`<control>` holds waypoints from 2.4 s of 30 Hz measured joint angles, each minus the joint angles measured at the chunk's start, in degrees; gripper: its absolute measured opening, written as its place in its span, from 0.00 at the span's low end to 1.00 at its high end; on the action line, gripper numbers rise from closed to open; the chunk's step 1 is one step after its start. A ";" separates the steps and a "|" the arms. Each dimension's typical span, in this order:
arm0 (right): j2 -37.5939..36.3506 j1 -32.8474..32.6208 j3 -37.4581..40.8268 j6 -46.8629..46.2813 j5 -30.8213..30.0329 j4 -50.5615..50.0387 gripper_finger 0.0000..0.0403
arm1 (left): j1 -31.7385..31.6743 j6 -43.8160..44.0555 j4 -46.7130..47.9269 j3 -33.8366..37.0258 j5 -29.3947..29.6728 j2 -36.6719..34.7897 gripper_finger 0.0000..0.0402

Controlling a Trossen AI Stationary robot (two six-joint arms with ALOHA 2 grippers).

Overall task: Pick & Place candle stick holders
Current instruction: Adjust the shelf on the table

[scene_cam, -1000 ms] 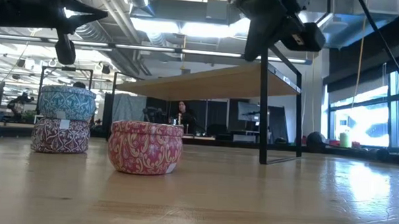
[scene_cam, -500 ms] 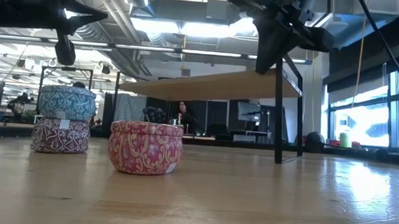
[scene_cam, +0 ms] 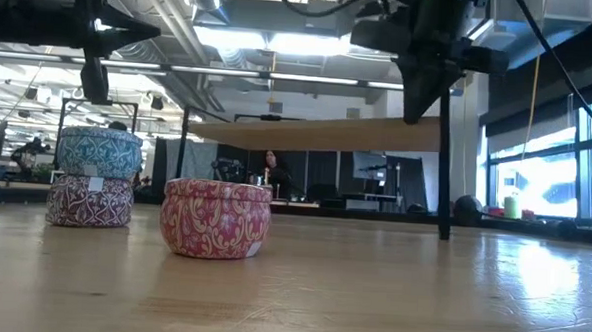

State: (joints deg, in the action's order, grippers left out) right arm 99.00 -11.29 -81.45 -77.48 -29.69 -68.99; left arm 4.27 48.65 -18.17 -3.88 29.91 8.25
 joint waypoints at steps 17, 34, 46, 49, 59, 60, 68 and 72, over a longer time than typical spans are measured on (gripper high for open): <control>-1.61 3.45 -1.66 0.97 -4.30 1.75 0.00 | -0.11 -13.01 10.53 -18.60 -12.28 22.90 0.00; -2.91 -0.23 -20.29 -5.36 -9.02 -21.18 0.00 | -24.42 -16.60 19.84 -38.07 -30.87 44.63 0.00; -5.10 -1.94 -20.25 3.28 -6.29 -21.00 0.00 | -33.11 -16.47 19.71 -38.07 -38.95 44.17 0.00; -7.27 -1.79 -18.66 3.28 -6.28 -21.02 0.00 | -33.40 -16.92 19.82 -38.07 -39.08 44.15 0.00; -21.27 0.91 -0.33 2.15 0.40 -14.98 0.00 | -33.38 -18.94 23.69 -38.05 -39.10 44.13 0.00; -23.00 1.09 2.24 2.92 0.98 -12.60 0.00 | -33.38 -19.19 23.90 -38.05 -39.10 44.13 0.00; -33.34 6.49 18.50 9.55 8.18 5.13 0.00 | -33.56 -22.00 24.45 -38.05 -37.71 44.13 0.00; -34.07 9.50 19.61 5.49 8.04 -0.30 0.00 | -35.00 -21.12 24.70 -38.05 -34.28 44.13 0.00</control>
State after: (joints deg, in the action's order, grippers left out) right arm 64.93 -1.79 -61.84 -71.99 -21.65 -69.30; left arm -30.73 27.53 6.53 -41.93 -4.37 52.38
